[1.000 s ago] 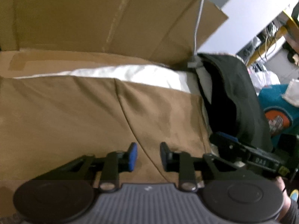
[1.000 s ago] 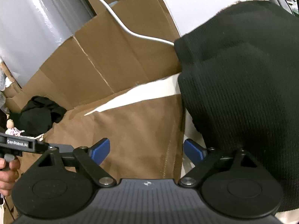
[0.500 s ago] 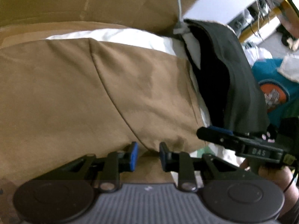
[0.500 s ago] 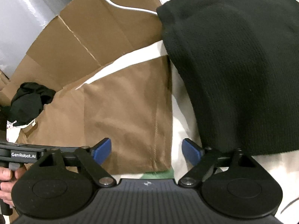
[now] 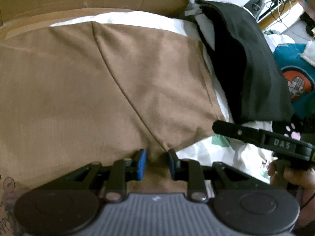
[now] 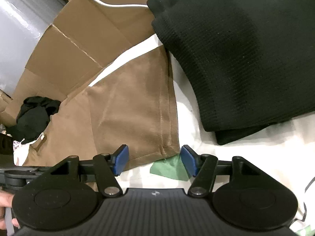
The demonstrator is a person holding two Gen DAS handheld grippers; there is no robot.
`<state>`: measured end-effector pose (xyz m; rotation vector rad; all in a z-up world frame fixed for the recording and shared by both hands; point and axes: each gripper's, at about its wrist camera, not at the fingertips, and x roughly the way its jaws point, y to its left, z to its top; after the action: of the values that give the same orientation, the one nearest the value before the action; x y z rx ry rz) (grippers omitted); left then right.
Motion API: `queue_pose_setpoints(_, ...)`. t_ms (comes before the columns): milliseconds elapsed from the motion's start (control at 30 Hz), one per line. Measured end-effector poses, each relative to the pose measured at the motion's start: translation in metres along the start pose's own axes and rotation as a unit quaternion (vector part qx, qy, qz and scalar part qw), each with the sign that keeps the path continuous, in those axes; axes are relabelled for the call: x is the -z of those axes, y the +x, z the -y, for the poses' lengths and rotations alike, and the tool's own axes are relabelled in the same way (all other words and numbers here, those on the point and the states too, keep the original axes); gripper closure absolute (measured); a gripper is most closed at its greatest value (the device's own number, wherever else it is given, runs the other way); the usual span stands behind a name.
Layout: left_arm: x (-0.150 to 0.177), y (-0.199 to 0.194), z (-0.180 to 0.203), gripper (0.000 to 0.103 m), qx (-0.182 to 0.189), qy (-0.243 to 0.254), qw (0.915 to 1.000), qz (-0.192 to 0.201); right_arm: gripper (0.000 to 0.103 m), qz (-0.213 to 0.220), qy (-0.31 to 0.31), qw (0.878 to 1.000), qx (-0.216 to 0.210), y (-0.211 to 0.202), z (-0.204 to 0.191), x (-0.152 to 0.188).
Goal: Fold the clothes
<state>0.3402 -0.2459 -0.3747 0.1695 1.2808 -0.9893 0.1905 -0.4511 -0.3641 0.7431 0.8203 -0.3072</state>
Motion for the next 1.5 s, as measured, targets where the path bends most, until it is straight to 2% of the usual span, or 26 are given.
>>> queue_pose_setpoints(33,0.0,0.001,0.001,0.078,-0.003,0.002,1.0,0.0,0.043,0.001,0.002,1.0,-0.003,0.002,-0.001,0.0)
queue_pose_setpoints(100,0.002,0.002,0.0,0.078,-0.003,-0.001,1.0,0.001,0.073,-0.01,0.013,1.0,-0.022,0.007,0.0,-0.001)
queue_pose_setpoints(133,0.002,0.002,0.0,0.078,-0.003,-0.001,1.0,0.0,0.093,-0.024,0.027,0.999,-0.04,0.011,0.003,-0.001)
queue_pose_setpoints(200,0.003,0.003,0.0,0.078,-0.003,-0.001,1.0,-0.001,0.093,-0.03,0.052,0.996,-0.064,0.013,0.009,-0.002)
queue_pose_setpoints(300,0.001,0.002,0.002,0.078,-0.005,0.011,0.9999,0.001,0.094,0.001,0.044,0.996,-0.074,0.005,0.008,-0.009)
queue_pose_setpoints(400,-0.002,-0.001,0.002,0.082,-0.003,0.011,0.9999,0.002,0.094,0.024,0.05,0.995,-0.078,0.0,0.011,-0.018)
queue_pose_setpoints(667,-0.007,0.0,0.008,0.084,-0.016,0.011,0.9998,0.002,0.091,0.008,0.055,0.997,-0.06,-0.002,0.014,-0.018)
queue_pose_setpoints(767,-0.006,0.0,0.006,0.084,-0.014,0.008,0.9999,0.001,0.077,0.002,0.056,0.997,-0.047,-0.002,0.016,-0.017)
queue_pose_setpoints(867,-0.006,0.0,0.007,0.084,-0.014,0.009,0.9999,0.0,0.071,0.004,0.056,0.998,-0.028,-0.004,0.019,-0.014)
queue_pose_setpoints(1000,-0.005,0.002,0.01,0.083,-0.008,0.014,0.9999,-0.003,0.068,-0.001,0.058,0.998,-0.018,-0.008,0.025,-0.011)
queue_pose_setpoints(1400,-0.004,0.006,0.009,0.083,-0.008,0.011,0.9999,0.002,0.068,0.019,0.081,0.996,-0.026,-0.006,0.035,-0.008)
queue_pose_setpoints(1500,-0.003,0.006,0.011,0.083,-0.011,0.014,0.9998,0.002,0.072,0.026,0.083,0.996,-0.03,-0.006,0.037,-0.009)
